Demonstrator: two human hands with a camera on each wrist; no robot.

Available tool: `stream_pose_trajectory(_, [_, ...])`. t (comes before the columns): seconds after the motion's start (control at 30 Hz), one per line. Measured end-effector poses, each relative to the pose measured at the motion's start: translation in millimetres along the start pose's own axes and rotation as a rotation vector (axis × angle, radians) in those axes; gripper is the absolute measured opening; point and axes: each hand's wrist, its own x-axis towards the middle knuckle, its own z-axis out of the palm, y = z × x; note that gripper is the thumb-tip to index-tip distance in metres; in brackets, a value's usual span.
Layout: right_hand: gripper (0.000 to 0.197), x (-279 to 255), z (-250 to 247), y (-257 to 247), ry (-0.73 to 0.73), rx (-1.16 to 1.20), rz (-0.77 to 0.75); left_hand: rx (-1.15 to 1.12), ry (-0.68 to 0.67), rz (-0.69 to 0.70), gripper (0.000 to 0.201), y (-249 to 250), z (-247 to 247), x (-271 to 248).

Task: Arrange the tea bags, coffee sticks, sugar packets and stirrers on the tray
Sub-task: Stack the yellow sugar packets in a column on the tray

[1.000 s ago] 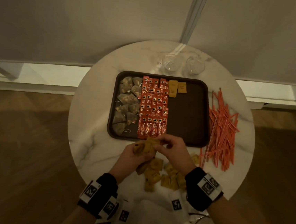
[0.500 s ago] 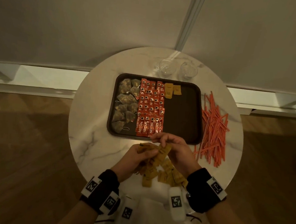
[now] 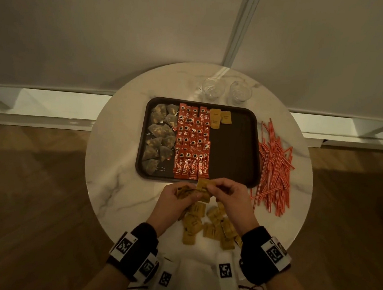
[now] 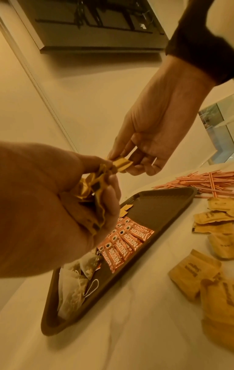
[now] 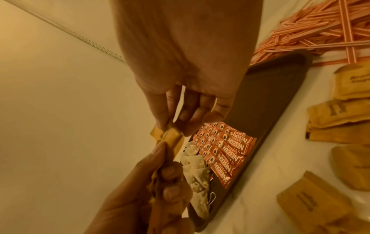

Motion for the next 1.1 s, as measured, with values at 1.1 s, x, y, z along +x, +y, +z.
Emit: stream_pose_trajectory(1.1, [0.01,226.8,-99.1,22.7,0.08,-0.495,0.132,0.064,0.032,-0.18,0.011,0.1,-1.5,141.1])
